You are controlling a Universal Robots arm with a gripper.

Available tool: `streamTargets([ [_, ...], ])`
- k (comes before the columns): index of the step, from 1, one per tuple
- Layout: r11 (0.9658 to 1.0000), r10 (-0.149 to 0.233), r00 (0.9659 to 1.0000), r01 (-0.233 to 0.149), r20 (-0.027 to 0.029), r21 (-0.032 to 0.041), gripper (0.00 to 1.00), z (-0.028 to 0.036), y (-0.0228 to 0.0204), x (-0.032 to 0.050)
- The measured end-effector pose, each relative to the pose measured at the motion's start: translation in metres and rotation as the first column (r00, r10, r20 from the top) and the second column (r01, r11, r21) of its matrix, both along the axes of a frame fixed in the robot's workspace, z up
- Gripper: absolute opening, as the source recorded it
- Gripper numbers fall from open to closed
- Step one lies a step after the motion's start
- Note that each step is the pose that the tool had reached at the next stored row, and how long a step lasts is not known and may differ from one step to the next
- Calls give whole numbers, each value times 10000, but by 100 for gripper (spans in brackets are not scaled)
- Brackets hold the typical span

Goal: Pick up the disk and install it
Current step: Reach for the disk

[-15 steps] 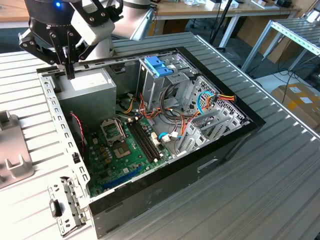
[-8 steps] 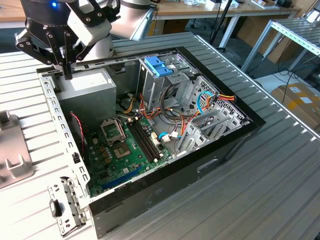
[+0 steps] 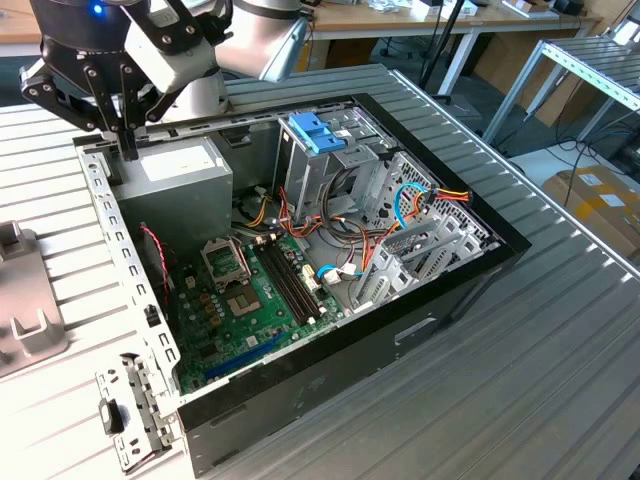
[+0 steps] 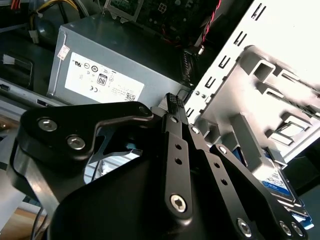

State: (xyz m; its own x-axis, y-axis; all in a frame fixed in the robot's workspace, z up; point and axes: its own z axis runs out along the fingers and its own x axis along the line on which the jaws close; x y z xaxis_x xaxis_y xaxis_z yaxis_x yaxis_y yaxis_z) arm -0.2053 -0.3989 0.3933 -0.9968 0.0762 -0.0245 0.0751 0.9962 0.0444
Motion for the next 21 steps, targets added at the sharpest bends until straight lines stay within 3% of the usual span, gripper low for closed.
streamTargets([
  [21, 10000, 0, 10000, 0, 0, 0, 11, 0, 0, -149],
])
